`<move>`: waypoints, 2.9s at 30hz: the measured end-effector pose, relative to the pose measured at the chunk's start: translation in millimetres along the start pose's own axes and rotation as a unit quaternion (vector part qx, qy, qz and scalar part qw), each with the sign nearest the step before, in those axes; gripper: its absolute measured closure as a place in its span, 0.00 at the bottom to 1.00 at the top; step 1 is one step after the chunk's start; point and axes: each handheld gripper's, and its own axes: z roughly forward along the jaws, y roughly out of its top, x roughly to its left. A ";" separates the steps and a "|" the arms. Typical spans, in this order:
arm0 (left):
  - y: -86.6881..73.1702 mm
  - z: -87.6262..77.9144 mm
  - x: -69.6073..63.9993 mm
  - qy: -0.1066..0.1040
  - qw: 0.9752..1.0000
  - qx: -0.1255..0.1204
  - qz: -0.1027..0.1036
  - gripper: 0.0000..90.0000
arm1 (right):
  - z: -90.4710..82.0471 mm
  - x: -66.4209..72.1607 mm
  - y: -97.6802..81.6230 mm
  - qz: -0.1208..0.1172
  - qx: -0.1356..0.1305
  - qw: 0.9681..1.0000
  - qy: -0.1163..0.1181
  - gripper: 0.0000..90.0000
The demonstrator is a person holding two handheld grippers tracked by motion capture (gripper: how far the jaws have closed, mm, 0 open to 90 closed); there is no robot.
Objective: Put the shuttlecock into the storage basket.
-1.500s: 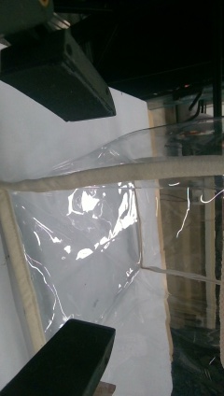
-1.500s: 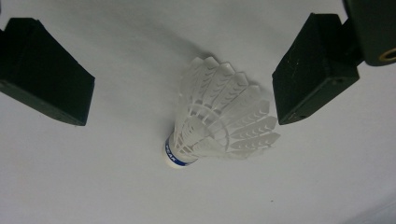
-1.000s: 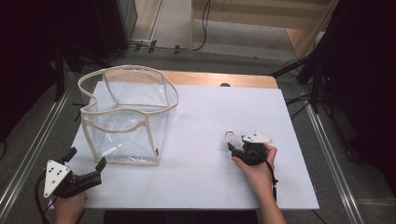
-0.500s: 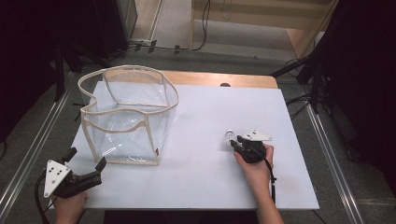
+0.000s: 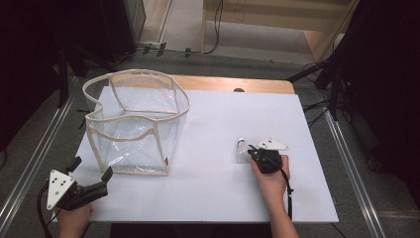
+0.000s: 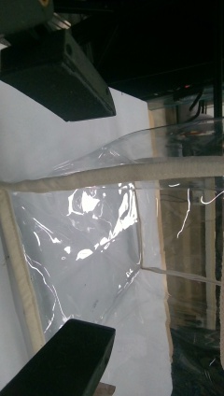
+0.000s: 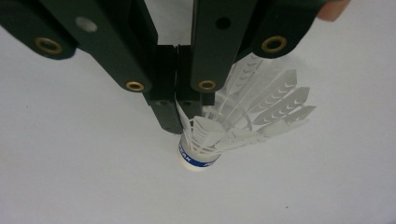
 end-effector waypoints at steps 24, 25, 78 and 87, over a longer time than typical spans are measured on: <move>0.0 0.0 0.0 0.000 1.000 0.000 0.000 0.00 | -22.1 6.0 24.3 -0.005 -0.047 0.999 0.024 0.96; 0.0 -0.1 0.1 -0.001 1.000 -0.001 0.000 0.00 | -22.9 6.8 26.3 -0.006 -0.049 0.998 0.025 0.96; 0.0 -0.1 0.6 -0.003 1.000 -0.001 -0.002 0.00 | -35.5 30.7 103.0 -0.024 -0.089 0.994 0.064 0.96; 0.1 0.0 0.5 -0.003 1.000 -0.001 -0.002 0.00 | -37.9 33.7 112.9 -0.027 -0.093 0.993 0.068 0.96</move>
